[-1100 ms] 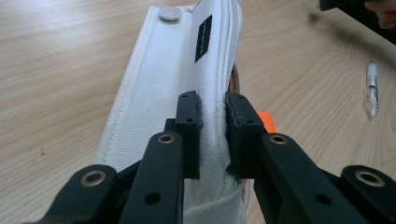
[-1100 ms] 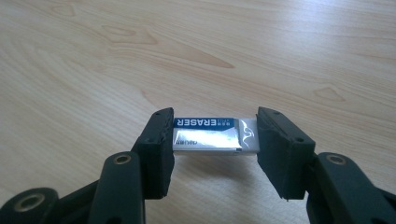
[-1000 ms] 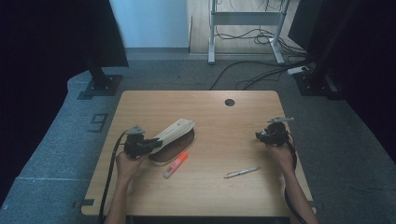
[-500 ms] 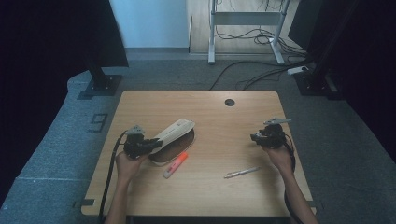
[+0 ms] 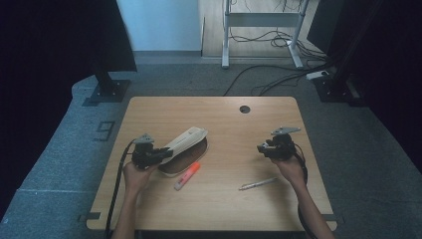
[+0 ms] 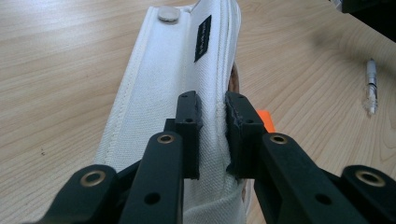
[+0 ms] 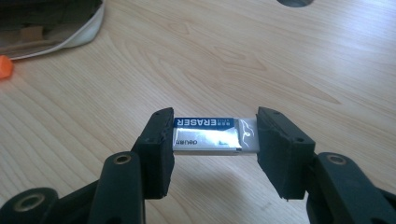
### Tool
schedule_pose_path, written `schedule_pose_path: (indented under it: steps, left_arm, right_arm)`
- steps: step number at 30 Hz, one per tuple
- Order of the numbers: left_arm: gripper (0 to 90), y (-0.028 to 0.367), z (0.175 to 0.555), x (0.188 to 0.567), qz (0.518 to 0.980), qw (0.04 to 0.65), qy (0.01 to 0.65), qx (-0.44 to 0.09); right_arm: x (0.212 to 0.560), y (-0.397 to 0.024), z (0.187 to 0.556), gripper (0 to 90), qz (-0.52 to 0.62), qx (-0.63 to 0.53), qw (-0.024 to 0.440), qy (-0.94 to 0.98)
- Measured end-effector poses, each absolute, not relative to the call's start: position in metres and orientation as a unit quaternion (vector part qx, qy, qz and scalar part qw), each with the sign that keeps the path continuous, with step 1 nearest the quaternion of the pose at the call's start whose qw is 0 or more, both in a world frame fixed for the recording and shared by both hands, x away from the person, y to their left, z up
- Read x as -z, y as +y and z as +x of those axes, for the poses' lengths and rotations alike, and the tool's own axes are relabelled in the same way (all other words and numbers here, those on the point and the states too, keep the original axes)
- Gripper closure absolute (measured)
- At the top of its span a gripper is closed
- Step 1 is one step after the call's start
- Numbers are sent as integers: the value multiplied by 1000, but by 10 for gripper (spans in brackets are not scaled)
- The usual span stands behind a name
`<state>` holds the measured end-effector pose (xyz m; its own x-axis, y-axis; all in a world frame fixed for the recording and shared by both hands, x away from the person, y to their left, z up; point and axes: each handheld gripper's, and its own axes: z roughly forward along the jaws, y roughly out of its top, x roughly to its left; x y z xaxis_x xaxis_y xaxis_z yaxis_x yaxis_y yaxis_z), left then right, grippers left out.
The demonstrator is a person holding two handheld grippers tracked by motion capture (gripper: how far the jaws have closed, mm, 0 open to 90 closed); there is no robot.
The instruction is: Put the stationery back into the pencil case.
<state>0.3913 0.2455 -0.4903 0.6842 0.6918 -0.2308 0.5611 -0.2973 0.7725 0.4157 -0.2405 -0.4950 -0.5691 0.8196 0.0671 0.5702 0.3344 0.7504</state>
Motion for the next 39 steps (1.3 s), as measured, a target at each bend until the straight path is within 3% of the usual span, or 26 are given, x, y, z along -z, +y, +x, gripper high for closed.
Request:
schedule_pose_path:
  steps: [39]
  left_arm:
    - [766, 248, 392, 490, 792, 460, 396, -71]
  right_arm:
    - [496, -142, 431, 472, 353, -397, 137, 836]
